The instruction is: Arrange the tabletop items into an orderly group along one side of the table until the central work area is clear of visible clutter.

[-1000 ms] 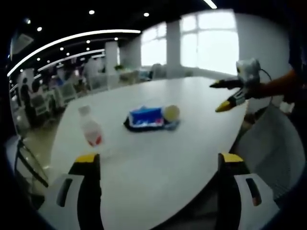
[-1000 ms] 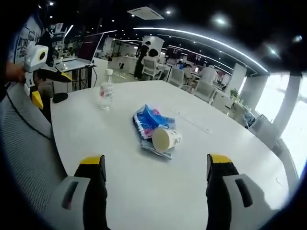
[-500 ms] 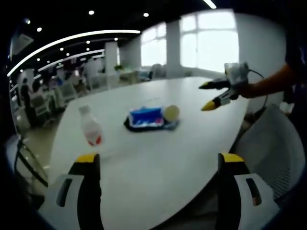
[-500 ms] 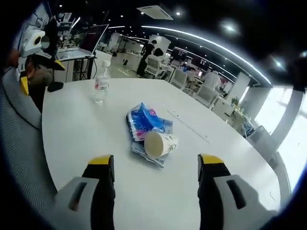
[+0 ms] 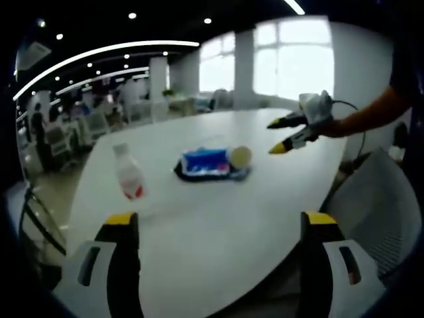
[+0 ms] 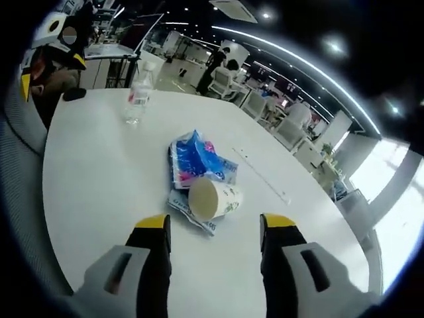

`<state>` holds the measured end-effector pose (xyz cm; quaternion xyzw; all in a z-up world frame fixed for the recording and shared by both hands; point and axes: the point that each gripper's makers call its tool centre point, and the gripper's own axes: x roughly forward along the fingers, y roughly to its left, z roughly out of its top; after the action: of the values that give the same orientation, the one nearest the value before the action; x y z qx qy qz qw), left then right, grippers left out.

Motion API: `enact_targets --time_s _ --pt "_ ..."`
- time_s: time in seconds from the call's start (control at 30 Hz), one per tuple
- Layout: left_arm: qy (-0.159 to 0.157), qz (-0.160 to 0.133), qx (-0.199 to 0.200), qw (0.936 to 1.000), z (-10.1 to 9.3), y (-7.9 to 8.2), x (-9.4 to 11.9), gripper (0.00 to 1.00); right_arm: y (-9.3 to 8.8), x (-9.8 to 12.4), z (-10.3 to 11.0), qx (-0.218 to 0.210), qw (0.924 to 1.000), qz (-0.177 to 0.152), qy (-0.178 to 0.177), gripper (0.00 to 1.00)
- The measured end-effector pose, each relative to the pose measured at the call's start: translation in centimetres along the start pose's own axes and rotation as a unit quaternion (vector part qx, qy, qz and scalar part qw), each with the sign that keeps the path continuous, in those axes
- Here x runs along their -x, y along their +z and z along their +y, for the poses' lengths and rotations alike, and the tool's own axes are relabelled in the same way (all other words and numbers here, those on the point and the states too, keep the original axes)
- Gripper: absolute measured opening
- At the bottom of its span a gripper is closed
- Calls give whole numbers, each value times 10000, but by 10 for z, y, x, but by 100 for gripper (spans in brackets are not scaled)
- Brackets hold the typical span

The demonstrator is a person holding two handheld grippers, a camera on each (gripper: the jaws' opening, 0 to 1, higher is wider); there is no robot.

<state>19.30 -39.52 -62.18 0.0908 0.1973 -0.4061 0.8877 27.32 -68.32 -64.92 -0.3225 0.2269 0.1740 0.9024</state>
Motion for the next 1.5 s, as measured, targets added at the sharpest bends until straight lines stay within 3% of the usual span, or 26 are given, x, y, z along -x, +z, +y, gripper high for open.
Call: enact_targets --time_s 0.17,0.4,0.87,1.5 --pt "-16 74 -104 9999 -1 -2 -1 98 0 -10 -1 26 10000 37 35 50" --pt "-8 138 -163 9998 -1 -4 -1 97 5 -24 -10 340 9993 3 -143 33" --pt "46 157 -137 9998 -1 -3 -1 97 9 -49 -8 403 9992 39 25 31" --pt "95 237 -153 9996 1 -6 -2 95 7 -77 -7 767 9968 227 -23 16"
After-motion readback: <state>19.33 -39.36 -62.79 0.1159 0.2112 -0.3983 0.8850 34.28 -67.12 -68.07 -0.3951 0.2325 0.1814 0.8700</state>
